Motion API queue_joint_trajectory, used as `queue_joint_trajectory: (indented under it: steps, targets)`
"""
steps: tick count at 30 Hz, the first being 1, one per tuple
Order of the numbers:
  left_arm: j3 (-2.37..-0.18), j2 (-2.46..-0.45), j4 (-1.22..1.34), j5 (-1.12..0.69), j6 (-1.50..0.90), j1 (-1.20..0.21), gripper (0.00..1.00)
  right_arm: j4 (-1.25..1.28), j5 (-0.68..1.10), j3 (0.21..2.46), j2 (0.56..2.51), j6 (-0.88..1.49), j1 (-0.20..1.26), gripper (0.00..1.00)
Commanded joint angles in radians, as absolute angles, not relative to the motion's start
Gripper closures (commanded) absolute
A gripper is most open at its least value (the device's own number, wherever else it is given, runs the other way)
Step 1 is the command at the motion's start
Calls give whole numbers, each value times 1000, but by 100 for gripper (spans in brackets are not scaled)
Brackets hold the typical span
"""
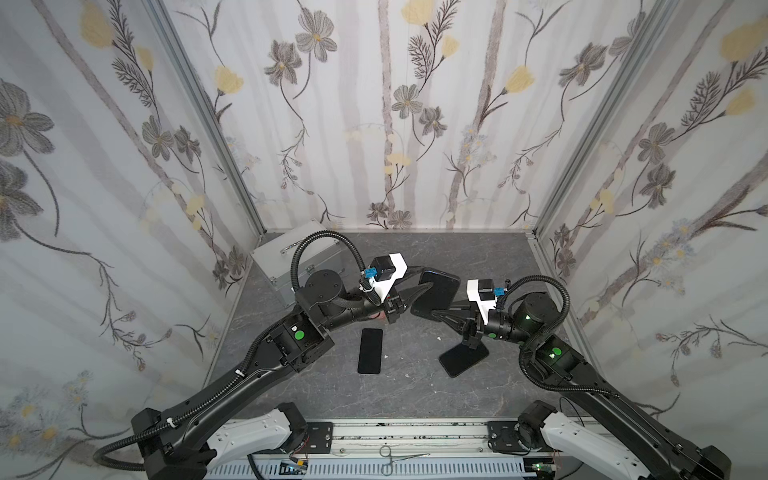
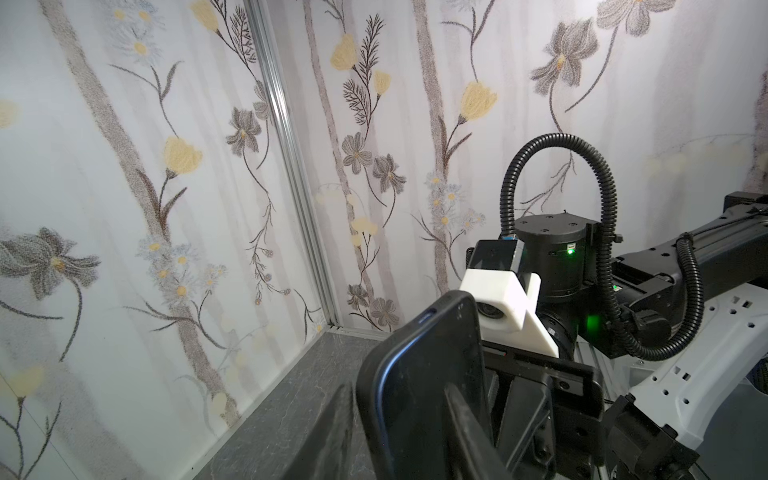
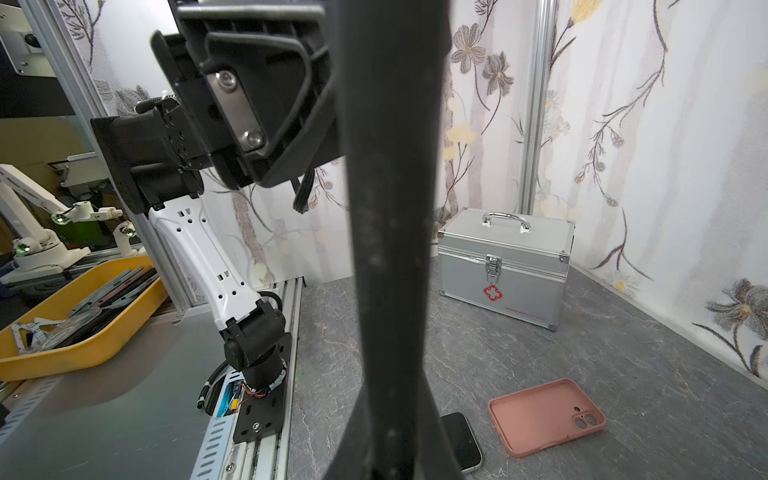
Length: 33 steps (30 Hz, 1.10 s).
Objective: Take the phone out of the phone case
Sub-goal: Remove the phone case from the phone.
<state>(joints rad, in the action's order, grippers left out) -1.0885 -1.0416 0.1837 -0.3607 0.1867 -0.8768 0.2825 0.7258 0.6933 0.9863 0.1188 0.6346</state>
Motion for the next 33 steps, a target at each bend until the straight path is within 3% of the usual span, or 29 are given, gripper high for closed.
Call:
queue_joint_trajectory:
  steps: [1,10,33]
  targets:
    - [-1088,-1042,204,-351,202,-876,63,339,705,702,985,110,637,100]
    - [-1082,-1007,204,-282,233,-882,58,316,567,683,957,118,637,100]
    - [-1089,-1028,205,-313,235,-892,59,298,648,707,988,107,643,100]
